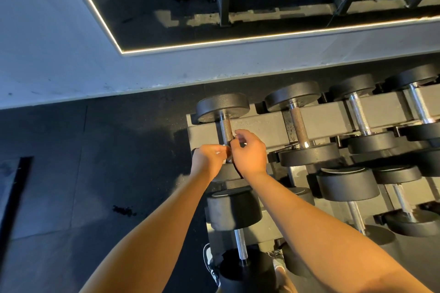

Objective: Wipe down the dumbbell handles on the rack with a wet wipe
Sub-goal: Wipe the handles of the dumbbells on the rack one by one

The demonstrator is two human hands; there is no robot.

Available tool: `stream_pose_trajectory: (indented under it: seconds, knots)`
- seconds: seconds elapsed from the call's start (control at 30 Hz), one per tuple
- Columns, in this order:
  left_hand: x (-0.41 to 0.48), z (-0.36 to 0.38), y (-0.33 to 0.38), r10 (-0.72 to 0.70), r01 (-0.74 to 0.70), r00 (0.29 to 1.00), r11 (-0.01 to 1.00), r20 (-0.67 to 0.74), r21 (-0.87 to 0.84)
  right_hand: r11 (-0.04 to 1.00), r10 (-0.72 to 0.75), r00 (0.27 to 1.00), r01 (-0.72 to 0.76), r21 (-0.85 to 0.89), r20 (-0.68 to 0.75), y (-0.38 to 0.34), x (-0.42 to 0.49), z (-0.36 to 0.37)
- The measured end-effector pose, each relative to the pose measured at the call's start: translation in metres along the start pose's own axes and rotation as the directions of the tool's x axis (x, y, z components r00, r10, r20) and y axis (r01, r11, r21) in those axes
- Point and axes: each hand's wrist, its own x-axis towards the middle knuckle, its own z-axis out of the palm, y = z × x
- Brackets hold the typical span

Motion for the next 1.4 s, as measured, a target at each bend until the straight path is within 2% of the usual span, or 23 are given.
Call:
stream_pose_trajectory:
  seconds: [0.13, 0.23, 0.3, 0.4, 0.47, 0.53, 0.6, 0.7, 0.8, 0.9, 0.97, 1.1, 1.23, 1.4]
  knots:
    - [-0.002, 0.000, -0.005, -0.016, 0.016, 1.000, 1.000, 0.019, -0.018, 0.999, -0.025, 0.999, 0.026, -0.034, 0.034, -0.002, -0.003, -0.002]
    - [-0.013, 0.002, -0.002, 0.049, -0.053, 0.995, 0.997, -0.088, -0.050, 0.999, -0.051, 0.995, 0.050, 0.012, 0.083, -0.003, -0.006, -0.005]
    - [-0.015, 0.009, 0.003, 0.061, -0.091, 0.985, 0.979, -0.162, -0.182, 0.993, -0.067, 0.990, 0.054, 0.107, 0.123, -0.004, -0.008, -0.008]
    - [-0.016, 0.019, 0.014, 0.098, -0.129, 0.985, 0.967, -0.145, -0.220, 0.976, -0.106, 0.979, 0.070, 0.205, 0.174, -0.008, -0.003, -0.018]
    - [-0.015, 0.021, 0.017, 0.115, -0.135, 0.989, 0.950, -0.088, -0.281, 0.976, -0.102, 0.977, 0.062, 0.209, 0.189, -0.008, 0.003, -0.022]
    - [-0.013, 0.022, 0.015, 0.187, -0.203, 0.976, 0.964, -0.109, -0.169, 0.983, -0.108, 0.979, 0.079, 0.165, 0.175, -0.007, 0.010, -0.018]
    - [-0.005, 0.024, 0.005, 0.220, -0.237, 0.957, 0.969, -0.188, -0.075, 0.988, -0.104, 0.990, 0.093, 0.120, 0.091, -0.009, 0.018, -0.011]
    - [-0.002, 0.024, -0.004, 0.128, -0.140, 0.958, 0.990, -0.257, -0.030, 0.995, -0.091, 0.995, 0.092, 0.029, -0.034, -0.009, 0.035, -0.001]
    - [-0.007, 0.026, -0.002, 0.072, -0.087, 0.969, 0.995, -0.238, -0.055, 0.987, -0.148, 0.988, 0.150, -0.053, 0.044, -0.010, 0.050, 0.007]
    - [-0.006, 0.027, -0.004, 0.032, -0.056, 0.976, 0.993, -0.213, -0.108, 0.973, -0.206, 0.958, 0.222, -0.060, 0.198, -0.016, 0.053, 0.011]
    - [-0.004, 0.027, -0.006, 0.026, -0.053, 0.977, 0.991, -0.212, -0.125, 0.977, -0.193, 0.954, 0.208, -0.044, 0.232, -0.015, 0.053, 0.012]
    - [-0.009, 0.026, -0.003, 0.027, -0.055, 0.974, 0.991, -0.226, -0.121, 0.974, -0.181, 0.964, 0.203, -0.098, 0.196, -0.008, 0.049, 0.008]
    - [-0.011, 0.025, 0.000, 0.034, -0.066, 0.972, 0.989, -0.231, -0.131, 0.994, -0.079, 0.970, 0.095, -0.060, 0.229, 0.002, 0.042, -0.001]
    - [-0.009, 0.026, -0.001, 0.025, -0.060, 0.973, 0.987, -0.228, -0.148, 0.991, -0.119, 0.984, 0.126, -0.047, 0.130, -0.009, 0.052, 0.005]
